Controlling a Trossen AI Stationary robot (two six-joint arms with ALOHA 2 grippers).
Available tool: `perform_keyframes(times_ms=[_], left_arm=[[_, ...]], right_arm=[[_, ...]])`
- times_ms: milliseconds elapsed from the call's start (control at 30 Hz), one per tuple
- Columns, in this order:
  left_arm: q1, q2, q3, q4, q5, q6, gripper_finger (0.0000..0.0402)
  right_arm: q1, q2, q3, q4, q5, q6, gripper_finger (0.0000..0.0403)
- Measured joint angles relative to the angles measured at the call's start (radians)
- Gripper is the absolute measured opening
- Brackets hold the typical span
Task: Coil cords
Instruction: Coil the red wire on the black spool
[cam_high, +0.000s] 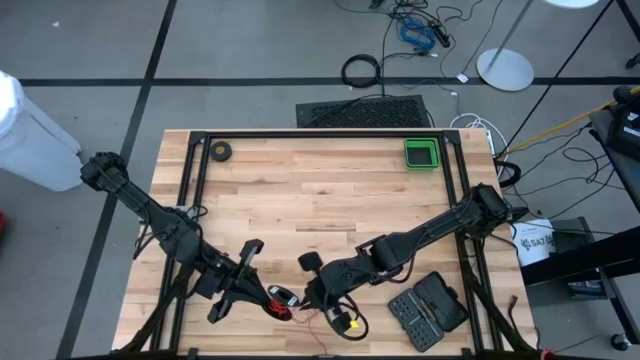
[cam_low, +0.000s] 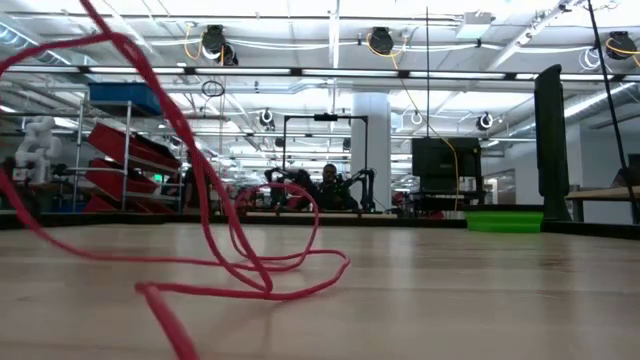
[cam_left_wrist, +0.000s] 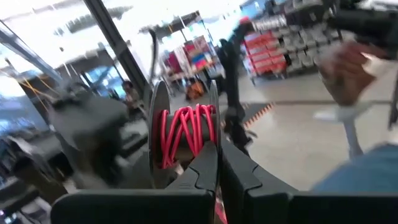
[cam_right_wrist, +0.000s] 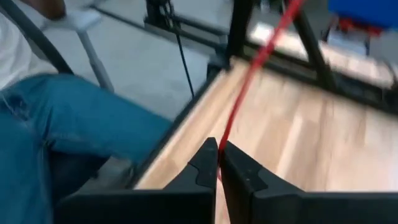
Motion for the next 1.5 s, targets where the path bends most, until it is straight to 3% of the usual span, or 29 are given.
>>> perform_keyframes(times_ms=[233,467,833,1067,1300,1500], left_arm=[[0.010,-0.029,0.000,-0.195,-0.040,-0.056,0.0008],[0.044,-0.034,0.000,-0.243,-0.046,-0.129,0.0008],[0.143,-0.034,0.000,-0.314,-0.058,-0.311,0.0008],[0.162,-0.028,0.000,-0.360,0.100,-0.363,0.0008],[0.160,-0.008,0.001,-0.350,0.222,-0.365,0.0008],[0.157,0.036,0.001,-0.331,0.255,-0.340,0.0008]], right_arm=[[0.053,-0.086,0.000,-0.146,0.170,0.077,0.0002],[0.123,-0.136,0.000,-0.207,0.364,0.098,0.0001],[0.166,-0.146,0.019,-0.172,0.486,-0.019,0.0000],[0.188,-0.146,0.053,-0.151,0.658,-0.110,0.0000],[0.173,-0.132,0.053,-0.012,0.650,-0.266,0.0000],[0.141,-0.085,0.053,0.079,0.646,-0.375,0.0000]])
